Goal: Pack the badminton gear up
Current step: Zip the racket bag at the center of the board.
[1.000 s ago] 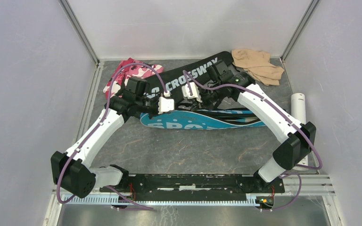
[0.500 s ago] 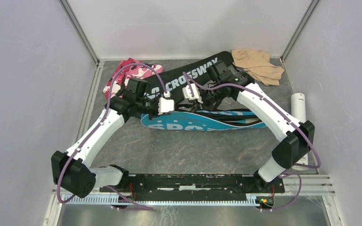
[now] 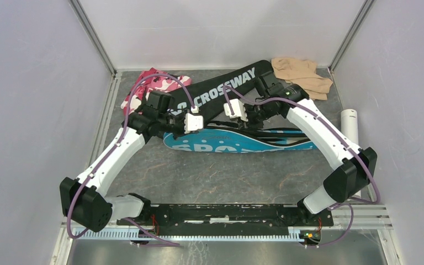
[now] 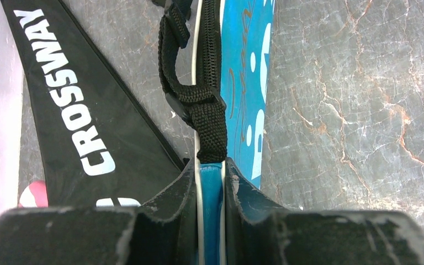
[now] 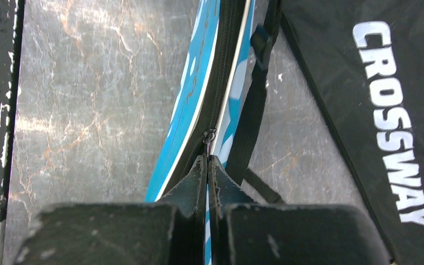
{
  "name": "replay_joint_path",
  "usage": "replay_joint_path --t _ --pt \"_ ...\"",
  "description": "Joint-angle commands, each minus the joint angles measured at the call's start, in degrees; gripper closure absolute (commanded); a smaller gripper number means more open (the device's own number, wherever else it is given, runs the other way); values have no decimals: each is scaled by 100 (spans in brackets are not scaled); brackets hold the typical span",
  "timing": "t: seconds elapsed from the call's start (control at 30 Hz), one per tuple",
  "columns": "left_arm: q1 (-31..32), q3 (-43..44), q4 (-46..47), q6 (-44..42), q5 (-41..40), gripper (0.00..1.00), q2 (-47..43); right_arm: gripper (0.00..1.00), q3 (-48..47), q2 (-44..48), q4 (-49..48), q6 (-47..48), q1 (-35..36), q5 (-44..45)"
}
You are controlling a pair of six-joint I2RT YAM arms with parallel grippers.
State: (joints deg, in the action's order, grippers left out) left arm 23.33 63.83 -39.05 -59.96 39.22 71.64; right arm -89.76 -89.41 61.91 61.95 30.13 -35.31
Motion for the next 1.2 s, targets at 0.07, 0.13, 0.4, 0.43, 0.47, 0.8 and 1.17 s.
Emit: replay_joint_path --t 0.07,0.13,0.4,0.43,0.47,0.8,1.17 --pt "-241 264 -546 -179 -473 98 97 100 529 604 203 159 -417 679" --pt "-280 378 -686 -181 -412 98 161 100 733 754 126 213 -544 819" --pt "-520 1159 -1786 -563 -238 98 687 100 1363 1263 -63 483 -1144 1561" --pt "-566 1225 -1891 -628 -233 98 719 100 1416 1302 -80 514 -1234 1654" --pt "-613 1258 -1971 -715 -237 98 734 100 1474 1340 -98 570 -1299 1719" --pt "-1258 1620 -2876 -1542 -355 98 849 100 2113 1806 -618 993 -2004 2448" --pt "-2039 1823 -3406 -2100 -531 98 1000 100 2757 2050 -1271 1695 -2970 2911"
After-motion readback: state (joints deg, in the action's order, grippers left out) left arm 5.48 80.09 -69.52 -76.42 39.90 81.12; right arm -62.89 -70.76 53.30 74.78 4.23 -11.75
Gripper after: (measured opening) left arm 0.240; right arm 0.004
